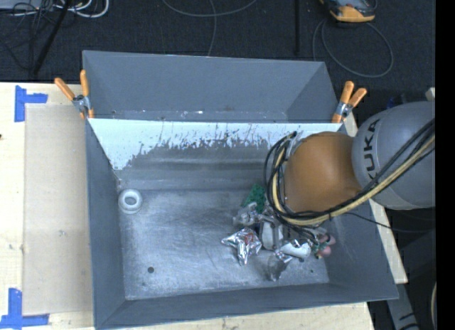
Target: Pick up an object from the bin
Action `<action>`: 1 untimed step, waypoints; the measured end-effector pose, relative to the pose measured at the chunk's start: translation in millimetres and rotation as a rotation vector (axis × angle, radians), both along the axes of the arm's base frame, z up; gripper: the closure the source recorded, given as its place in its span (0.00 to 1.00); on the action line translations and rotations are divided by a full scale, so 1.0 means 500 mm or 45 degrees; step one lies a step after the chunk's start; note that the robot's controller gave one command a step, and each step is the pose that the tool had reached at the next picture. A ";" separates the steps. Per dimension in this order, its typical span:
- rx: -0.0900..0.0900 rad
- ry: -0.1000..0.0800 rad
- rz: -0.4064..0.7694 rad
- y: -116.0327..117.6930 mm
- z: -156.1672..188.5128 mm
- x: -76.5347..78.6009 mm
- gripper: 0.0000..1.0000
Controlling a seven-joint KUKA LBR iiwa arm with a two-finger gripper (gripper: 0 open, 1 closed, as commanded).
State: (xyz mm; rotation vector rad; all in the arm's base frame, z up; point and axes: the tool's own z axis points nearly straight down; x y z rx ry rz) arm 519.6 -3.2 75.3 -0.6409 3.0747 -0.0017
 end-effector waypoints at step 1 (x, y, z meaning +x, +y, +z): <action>0.006 -0.011 0.000 0.006 0.006 0.005 1.00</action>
Offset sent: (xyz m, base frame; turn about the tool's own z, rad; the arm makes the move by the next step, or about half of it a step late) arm 0.0000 0.0000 0.0000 0.0000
